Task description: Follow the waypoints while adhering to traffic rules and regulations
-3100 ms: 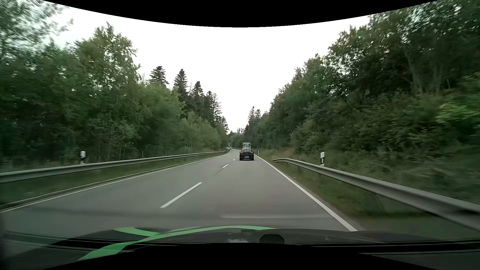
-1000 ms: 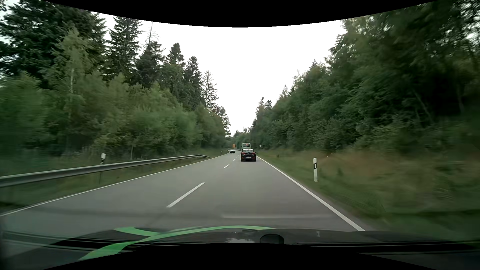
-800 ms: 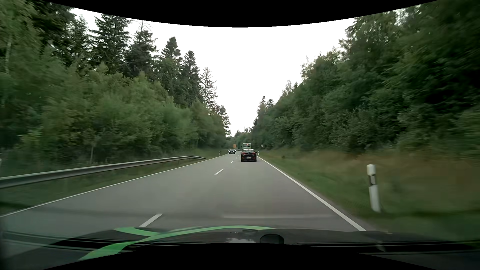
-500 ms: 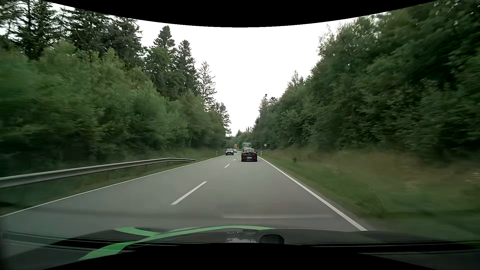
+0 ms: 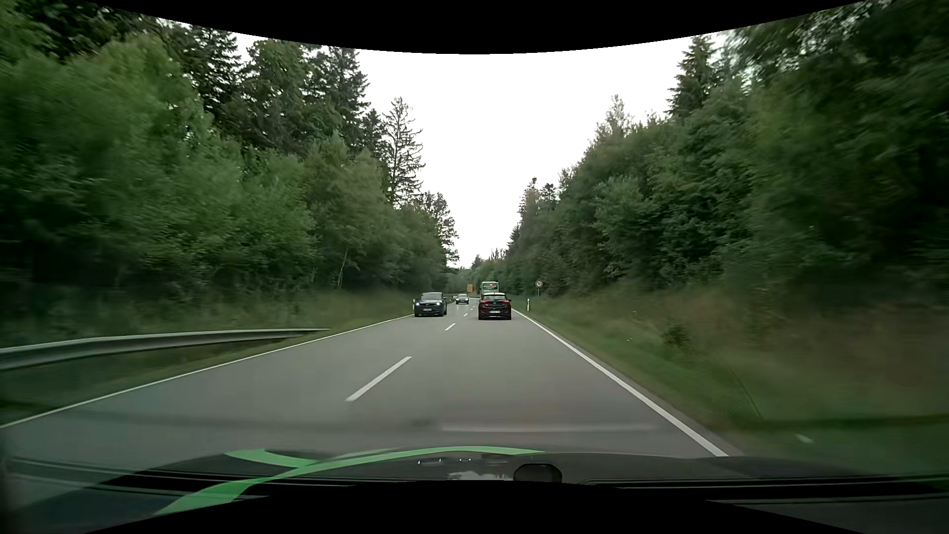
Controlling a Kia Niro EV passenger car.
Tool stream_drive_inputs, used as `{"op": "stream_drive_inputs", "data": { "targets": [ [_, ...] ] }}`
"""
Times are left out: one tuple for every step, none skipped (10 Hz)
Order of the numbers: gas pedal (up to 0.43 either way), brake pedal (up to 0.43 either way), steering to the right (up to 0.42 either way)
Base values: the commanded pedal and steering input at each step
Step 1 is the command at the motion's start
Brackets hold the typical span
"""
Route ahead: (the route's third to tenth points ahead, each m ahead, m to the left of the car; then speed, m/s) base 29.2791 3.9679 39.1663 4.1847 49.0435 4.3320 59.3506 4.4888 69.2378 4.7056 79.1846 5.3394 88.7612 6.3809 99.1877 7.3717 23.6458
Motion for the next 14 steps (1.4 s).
{"op": "stream_drive_inputs", "data": {
  "targets": [
    [0.260, 0.000, -0.008],
    [0.260, 0.000, -0.008],
    [0.260, 0.000, -0.008],
    [0.240, 0.000, -0.008],
    [0.220, 0.000, -0.007],
    [0.209, 0.000, -0.007],
    [0.197, 0.000, -0.007],
    [0.197, 0.000, -0.007],
    [0.197, 0.000, -0.007],
    [0.177, 0.000, -0.006],
    [0.157, 0.000, -0.006],
    [0.157, 0.000, -0.006],
    [0.157, 0.000, -0.005],
    [0.157, 0.000, -0.004]
  ]
}}
